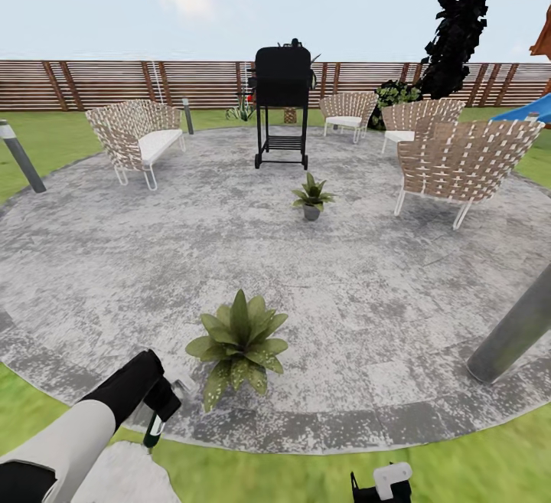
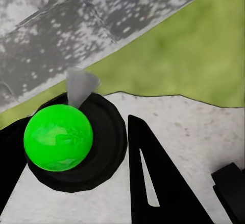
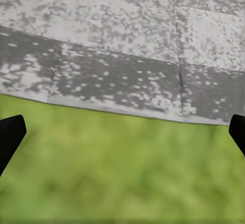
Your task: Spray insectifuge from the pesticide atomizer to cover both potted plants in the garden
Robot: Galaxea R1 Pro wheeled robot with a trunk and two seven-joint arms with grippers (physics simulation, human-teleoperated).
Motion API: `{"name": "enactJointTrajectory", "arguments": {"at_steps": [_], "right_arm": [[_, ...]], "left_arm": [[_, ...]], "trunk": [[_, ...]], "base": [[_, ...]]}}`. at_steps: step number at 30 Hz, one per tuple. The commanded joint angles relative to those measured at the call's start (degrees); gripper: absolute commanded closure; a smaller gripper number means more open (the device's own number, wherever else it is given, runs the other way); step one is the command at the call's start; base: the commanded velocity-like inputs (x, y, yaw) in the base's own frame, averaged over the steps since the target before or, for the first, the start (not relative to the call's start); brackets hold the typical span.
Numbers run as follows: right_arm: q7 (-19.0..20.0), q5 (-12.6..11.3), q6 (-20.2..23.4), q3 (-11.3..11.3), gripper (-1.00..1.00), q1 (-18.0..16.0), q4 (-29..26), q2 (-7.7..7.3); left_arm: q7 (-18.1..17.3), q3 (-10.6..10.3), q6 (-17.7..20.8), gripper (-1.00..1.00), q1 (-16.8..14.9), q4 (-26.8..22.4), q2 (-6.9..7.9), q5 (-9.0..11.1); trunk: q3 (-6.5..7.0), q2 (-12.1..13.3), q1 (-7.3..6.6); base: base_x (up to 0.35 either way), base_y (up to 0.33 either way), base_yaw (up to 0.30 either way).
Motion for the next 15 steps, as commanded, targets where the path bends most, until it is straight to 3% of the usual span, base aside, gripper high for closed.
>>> {"name": "enactJointTrajectory", "arguments": {"at_steps": [1,6,11,15], "right_arm": [[-0.60,0.41,-0.01,0.34,-1.00,-0.04,0.07,0.01],[-0.60,0.41,-0.01,0.34,-1.00,-0.04,0.07,0.01],[-0.60,0.41,-0.01,0.34,-1.00,-0.04,0.07,0.01],[-0.60,0.41,-0.01,0.34,-1.00,-0.04,0.07,0.01]], "left_arm": [[-0.50,-0.15,0.06,1.00,0.00,-0.27,0.05,-0.54],[-0.50,-0.13,0.10,1.00,0.02,-0.48,0.06,-0.54],[-0.49,-0.12,0.12,1.00,0.02,-0.43,0.06,-0.55],[-0.44,-0.10,0.08,1.00,0.02,-0.48,0.01,-0.58]], "trunk": [[-0.05,-0.02,-0.01],[-0.05,-0.02,-0.01],[-0.05,-0.02,-0.01],[-0.05,-0.02,-0.01]], "base": [[0.000,0.000,0.000],[0.000,0.029,0.000],[0.045,0.263,-0.034],[0.071,0.302,-0.255]]}}
